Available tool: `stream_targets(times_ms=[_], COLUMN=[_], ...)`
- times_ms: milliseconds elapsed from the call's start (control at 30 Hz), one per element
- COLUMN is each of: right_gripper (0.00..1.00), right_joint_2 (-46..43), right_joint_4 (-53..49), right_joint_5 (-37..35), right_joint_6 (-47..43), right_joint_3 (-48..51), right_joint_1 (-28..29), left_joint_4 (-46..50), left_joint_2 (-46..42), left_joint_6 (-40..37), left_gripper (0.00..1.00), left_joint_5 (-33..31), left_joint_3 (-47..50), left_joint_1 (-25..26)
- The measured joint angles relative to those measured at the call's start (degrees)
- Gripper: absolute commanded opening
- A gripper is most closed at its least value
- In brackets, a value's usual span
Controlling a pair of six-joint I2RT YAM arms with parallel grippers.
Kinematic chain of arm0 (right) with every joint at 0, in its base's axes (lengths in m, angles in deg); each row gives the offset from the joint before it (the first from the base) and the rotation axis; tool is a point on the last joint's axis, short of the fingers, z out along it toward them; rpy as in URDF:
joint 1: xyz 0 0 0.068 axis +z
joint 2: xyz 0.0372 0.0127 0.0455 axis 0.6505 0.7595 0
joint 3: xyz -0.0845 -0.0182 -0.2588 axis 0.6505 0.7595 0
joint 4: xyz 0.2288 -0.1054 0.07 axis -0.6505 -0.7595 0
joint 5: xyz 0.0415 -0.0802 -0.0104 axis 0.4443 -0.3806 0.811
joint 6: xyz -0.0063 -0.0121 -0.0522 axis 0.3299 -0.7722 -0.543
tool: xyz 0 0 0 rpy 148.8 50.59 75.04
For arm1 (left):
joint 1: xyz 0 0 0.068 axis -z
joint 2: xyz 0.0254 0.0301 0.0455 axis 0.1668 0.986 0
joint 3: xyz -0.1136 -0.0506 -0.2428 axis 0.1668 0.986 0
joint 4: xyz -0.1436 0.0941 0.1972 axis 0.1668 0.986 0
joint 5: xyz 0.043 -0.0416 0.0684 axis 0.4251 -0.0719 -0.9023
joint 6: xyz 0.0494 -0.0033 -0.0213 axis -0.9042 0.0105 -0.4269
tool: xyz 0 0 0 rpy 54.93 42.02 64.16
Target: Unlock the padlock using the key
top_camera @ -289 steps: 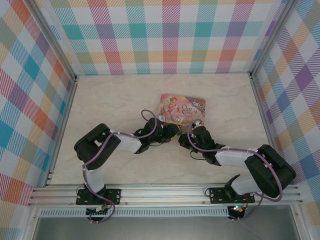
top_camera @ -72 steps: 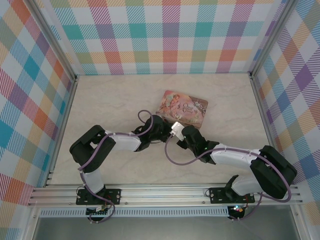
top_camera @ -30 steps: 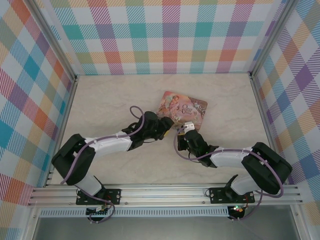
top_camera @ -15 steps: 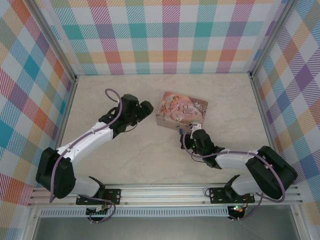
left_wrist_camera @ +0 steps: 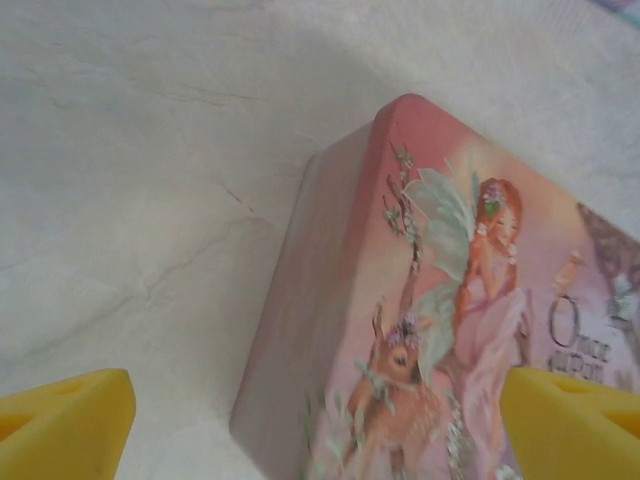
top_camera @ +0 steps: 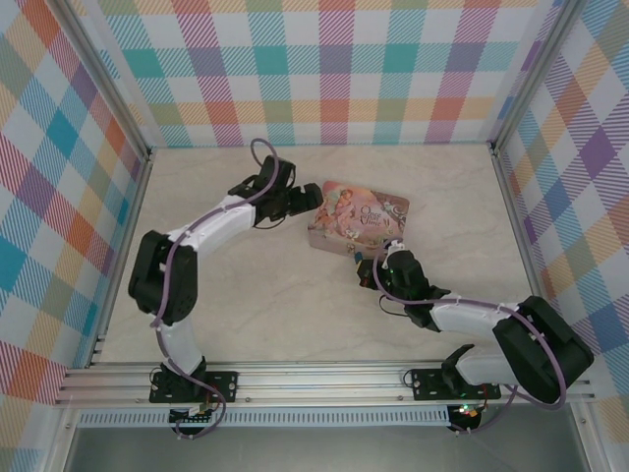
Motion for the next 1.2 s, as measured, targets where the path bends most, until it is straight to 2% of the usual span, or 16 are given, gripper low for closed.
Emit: stream_targets(times_ms=[67, 300, 533, 867, 1033, 1200], right_gripper=[0.00, 0.00, 0.00, 0.00, 0.00, 0.00], right_joint_2=[-0.2, -0.1, 0.7, 1.4, 2.1, 2.4], right_joint_4=[-0.3, -0.8, -0.7, -0.3, -0.1, -0.3], right_joint_5=[0.2, 0.4, 0.7, 1.9, 3.3, 4.9], right_joint_6=[0.5, 1.2, 1.4, 1.5, 1.6, 1.6], right_joint_3=[0.0, 0.1, 0.1, 0.1, 0.1, 0.1], right_joint_1=[0.0, 0.0, 0.0, -0.8, -1.4, -2.2], left_joint_4=[0.0, -1.1, -1.1, -2.4, -6.5, -8.1], left_joint_2=[3.3, 12.2, 16.8, 17.1, 14.5, 8.3], left_joint_6=[-0.8, -1.7, -2.2, -4.0, -4.3, -4.5], left_gripper=[1.00, 1.00, 1.00, 0.96, 0.96, 0.95], left_joint_5=[1.9, 8.3, 10.3, 9.7, 9.6, 7.3], left_joint_3=[-2.4, -8.5, -13.5, -12.5, -7.1, 1.3], left_joint_1=[-0.3, -2.0, -2.1, -2.3, -2.8, -4.0])
